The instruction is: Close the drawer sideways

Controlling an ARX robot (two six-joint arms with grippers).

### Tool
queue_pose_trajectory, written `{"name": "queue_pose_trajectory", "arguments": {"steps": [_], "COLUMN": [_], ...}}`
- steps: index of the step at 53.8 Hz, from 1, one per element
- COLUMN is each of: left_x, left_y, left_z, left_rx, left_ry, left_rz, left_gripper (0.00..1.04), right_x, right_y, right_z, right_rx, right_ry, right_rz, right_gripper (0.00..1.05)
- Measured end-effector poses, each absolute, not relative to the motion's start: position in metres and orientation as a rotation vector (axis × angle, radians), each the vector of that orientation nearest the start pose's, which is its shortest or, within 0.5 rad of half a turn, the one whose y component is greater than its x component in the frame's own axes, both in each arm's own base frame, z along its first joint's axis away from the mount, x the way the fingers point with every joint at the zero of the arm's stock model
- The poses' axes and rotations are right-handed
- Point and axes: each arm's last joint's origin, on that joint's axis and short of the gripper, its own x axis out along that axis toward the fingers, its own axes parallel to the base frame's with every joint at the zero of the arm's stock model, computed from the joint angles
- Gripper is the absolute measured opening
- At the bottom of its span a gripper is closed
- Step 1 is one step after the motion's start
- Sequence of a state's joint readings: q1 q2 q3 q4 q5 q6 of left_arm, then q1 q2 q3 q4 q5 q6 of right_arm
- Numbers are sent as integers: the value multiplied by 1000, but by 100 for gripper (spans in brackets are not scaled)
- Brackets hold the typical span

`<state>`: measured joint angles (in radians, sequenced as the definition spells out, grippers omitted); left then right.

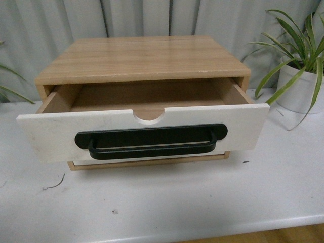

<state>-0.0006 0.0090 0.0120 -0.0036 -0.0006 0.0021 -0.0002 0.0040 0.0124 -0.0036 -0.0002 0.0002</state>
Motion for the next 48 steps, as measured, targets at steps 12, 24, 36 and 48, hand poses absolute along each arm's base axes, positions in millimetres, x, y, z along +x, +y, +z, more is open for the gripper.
{"name": "queue_pose_trajectory", "arguments": {"steps": [12, 24, 36, 48], "left_x": [98, 98, 98, 98], "left_y": [0, 0, 0, -3], "left_z": [166, 167, 167, 166], "left_rx": [2, 2, 2, -58], "left_ry": [1, 1, 1, 6], "left_rz": [0, 0, 0, -77], "left_gripper": [98, 98, 98, 98], "right_x": [97, 97, 97, 101], "right_y": [0, 0, 0, 5], "right_z": [167, 167, 167, 164], "right_rx": [0, 0, 0, 139], "right_ry": [-4, -4, -5, 125], "right_rz": [0, 0, 0, -113], "right_gripper": [98, 98, 98, 98]}}
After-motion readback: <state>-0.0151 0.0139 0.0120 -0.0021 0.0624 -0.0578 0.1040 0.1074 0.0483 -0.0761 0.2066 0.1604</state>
